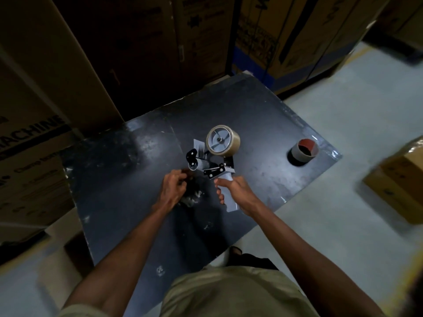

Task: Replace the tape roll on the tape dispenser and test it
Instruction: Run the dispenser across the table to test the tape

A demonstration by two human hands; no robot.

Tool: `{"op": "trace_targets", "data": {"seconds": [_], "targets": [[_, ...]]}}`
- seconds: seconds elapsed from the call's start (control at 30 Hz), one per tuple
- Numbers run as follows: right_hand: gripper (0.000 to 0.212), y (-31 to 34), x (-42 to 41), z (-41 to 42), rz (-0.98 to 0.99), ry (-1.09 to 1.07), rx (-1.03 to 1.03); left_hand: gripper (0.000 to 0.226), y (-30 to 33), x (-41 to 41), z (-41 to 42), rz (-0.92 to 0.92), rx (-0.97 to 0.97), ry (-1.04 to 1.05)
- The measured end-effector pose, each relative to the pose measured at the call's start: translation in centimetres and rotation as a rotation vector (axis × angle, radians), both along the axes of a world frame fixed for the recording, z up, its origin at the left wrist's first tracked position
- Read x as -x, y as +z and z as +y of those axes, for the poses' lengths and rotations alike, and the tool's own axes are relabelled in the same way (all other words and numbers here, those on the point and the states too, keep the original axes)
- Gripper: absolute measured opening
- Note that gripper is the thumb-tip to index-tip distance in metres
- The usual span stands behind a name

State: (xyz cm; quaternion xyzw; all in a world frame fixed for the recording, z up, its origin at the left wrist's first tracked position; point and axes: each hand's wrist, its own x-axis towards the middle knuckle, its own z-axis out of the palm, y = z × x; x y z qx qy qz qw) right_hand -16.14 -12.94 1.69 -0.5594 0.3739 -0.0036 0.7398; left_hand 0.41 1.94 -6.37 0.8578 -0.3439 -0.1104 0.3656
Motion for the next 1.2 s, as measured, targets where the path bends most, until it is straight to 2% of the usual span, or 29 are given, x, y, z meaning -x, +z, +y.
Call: {"op": "trace_targets", "data": {"seconds": [0.1,0.23,0.4,0.53,0.67,0.77,0.87,1.0,1.1,1.2], "targets": [[0.013,-0.1,-0.5,0.2,-0.005,0.008,0.036,0.015,0.1,-0.9,0.1,-0.076,0.028,0.006],[0.015,-1.0,-0.9,0.7,-0.007,0.005,0.085,0.027,-0.9,-2.0,-0.2,-0.121,0.09,0.092],[0.021,-2.8,-1.7,1.5,0.047,0.014,0.214,0.036,-2.3,-3.6,0.1,-0.24,0.031,0.049],[0.022,-3.8,-2.0,1.9,0.123,0.067,0.319,0.046,-3.0,-4.7,0.4,-0.243,-0.04,0.03],[0.029,-4.6,-1.9,2.2,0.155,0.135,0.421,0.041,-3.9,-5.3,0.8,-0.231,-0.123,0.013],[0.031,-4.8,-1.7,2.5,0.166,0.13,0.451,0.043,-3.8,-5.2,1.2,-0.257,-0.105,-0.038],[0.029,-4.9,-1.5,2.6,0.185,0.131,0.443,0.049,-3.7,-5.3,1.3,-0.373,-0.196,-0.157],[0.027,-4.8,-1.4,2.9,0.212,0.145,0.463,0.044,-3.5,-5.3,1.7,-0.536,-0.351,-0.26],[0.026,-4.7,-1.1,3.3,0.232,0.163,0.518,0.045,-3.4,-5.0,2.4,-0.532,-0.473,-0.25],[0.026,-4.8,-0.9,3.6,0.234,0.205,0.621,0.042,-3.6,-4.6,3.2,-0.507,-0.508,-0.244]]}}
